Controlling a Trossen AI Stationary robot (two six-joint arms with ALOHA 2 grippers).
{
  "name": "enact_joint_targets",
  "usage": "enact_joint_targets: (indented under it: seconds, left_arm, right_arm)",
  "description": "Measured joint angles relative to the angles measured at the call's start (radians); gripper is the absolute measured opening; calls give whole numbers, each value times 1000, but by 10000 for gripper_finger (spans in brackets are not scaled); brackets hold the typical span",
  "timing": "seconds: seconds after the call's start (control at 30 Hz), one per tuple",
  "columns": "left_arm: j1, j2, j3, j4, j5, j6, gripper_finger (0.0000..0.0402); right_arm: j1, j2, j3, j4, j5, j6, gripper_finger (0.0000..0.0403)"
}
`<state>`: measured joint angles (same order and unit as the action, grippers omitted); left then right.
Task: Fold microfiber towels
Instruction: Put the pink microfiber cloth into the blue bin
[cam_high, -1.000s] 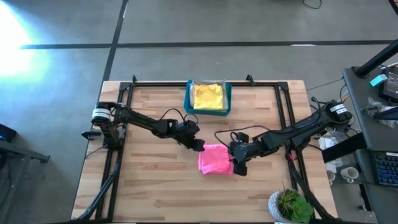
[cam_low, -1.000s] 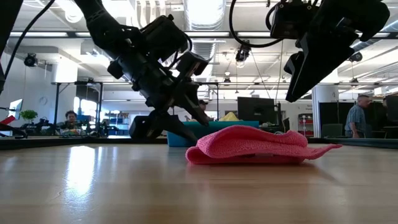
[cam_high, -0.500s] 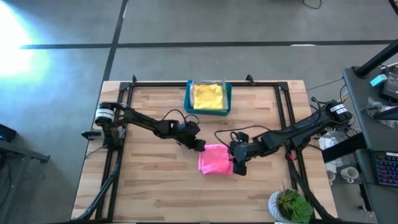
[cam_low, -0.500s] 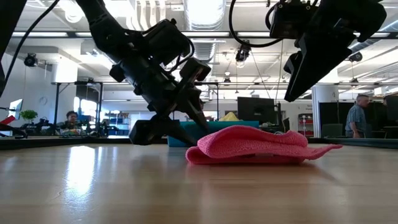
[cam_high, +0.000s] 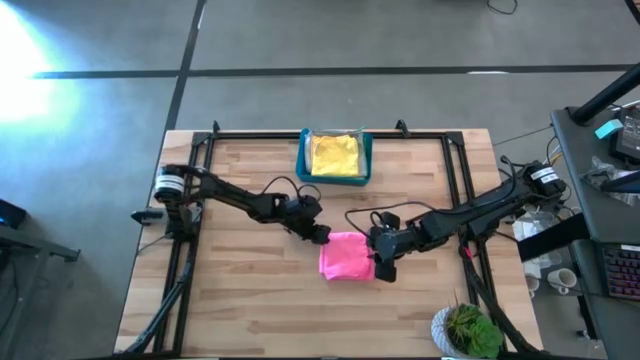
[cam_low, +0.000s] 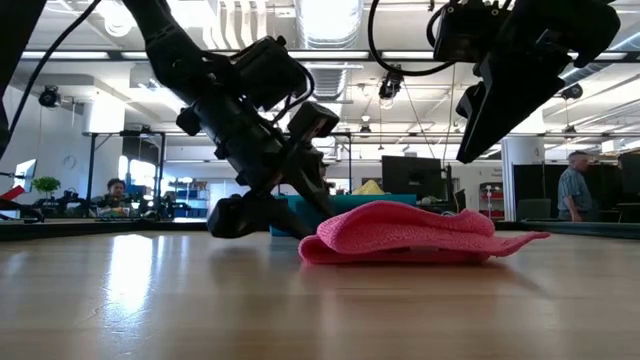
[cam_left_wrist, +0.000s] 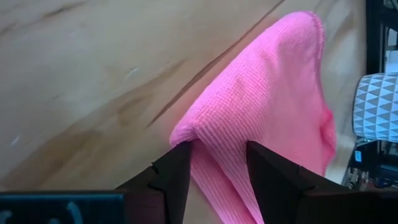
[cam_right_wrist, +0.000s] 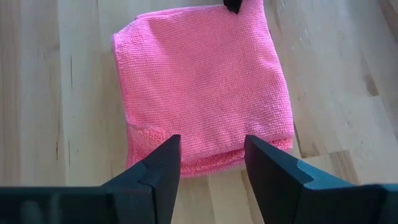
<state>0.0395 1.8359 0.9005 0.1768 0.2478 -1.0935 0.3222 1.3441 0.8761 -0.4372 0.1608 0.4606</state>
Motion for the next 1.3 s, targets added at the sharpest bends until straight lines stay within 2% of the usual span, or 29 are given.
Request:
enact_joint_targets:
  seconds: [0.23,0.7,1.0,1.3]
  left_arm:
    - [0,3,15,4,-31,1,125]
    - [0,1,54,2,-45,106,6]
    - [9,-55,69,4,-46,135,1]
    - [104,-74,54,-16,-45,82,1]
  right_arm:
    - [0,0,0,0,0,0,166]
    - [0,0,0,0,0,0,164]
    - [0,0,0,-2,0,2,162]
    - [0,0,0,-2,-1,4,160]
